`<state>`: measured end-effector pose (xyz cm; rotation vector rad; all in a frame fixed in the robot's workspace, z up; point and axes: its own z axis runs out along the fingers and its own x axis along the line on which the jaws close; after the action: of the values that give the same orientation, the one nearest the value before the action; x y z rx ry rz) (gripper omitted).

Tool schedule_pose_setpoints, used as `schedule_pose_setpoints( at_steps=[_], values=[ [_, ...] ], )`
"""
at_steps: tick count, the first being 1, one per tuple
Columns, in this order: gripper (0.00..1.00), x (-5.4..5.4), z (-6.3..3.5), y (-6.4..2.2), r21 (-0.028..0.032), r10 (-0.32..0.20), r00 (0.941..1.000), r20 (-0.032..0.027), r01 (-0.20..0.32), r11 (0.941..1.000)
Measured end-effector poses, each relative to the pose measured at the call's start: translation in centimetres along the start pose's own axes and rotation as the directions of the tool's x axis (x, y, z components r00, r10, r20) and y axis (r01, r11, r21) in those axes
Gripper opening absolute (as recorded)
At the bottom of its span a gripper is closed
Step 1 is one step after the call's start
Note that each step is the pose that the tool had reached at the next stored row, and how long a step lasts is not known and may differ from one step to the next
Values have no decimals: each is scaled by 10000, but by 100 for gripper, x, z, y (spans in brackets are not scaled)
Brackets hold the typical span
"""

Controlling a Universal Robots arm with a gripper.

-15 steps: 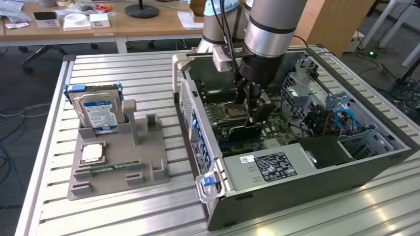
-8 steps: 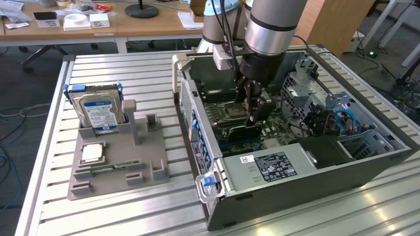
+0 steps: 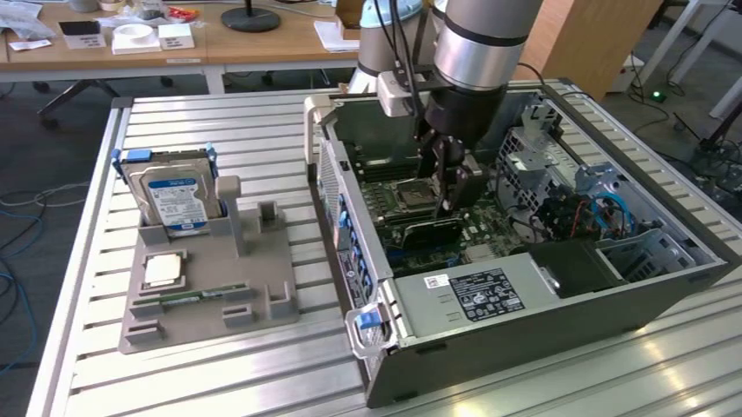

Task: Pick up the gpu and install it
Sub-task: 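Insert the gpu into the slot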

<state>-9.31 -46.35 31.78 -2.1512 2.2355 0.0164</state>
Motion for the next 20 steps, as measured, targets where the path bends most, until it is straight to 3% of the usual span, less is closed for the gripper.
schedule_pose_setpoints(
  at_steps=[20],
  values=[
    [75,-2,-65,-1,-4,-113,9999,-2,113,9999]
  ],
)
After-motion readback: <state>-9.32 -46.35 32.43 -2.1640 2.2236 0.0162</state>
